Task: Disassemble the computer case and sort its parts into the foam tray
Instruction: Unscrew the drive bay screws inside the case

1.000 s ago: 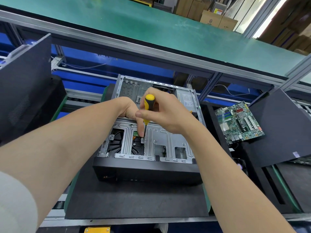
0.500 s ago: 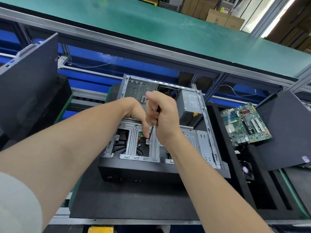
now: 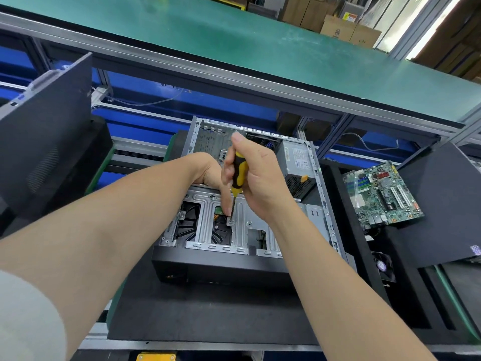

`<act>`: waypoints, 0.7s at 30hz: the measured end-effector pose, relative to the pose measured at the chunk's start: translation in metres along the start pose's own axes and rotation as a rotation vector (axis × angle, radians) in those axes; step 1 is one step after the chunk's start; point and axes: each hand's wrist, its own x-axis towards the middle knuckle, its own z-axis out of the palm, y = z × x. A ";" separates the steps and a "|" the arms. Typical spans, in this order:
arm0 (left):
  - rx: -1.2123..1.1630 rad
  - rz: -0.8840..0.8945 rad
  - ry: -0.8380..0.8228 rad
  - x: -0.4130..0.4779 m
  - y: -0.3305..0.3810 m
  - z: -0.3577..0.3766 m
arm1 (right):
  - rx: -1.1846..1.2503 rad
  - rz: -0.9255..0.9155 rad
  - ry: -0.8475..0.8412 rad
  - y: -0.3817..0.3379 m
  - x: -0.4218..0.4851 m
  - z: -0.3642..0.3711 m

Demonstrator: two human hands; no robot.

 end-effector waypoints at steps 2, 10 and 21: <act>0.379 -0.028 -0.016 0.004 0.012 -0.002 | -0.079 -0.004 0.142 -0.006 -0.003 0.006; 0.683 -0.167 -0.427 0.035 0.009 0.001 | 0.066 -0.018 0.367 -0.002 -0.007 0.028; 0.650 -0.100 -0.358 0.022 0.008 0.001 | 0.218 -0.005 0.123 0.000 0.001 0.011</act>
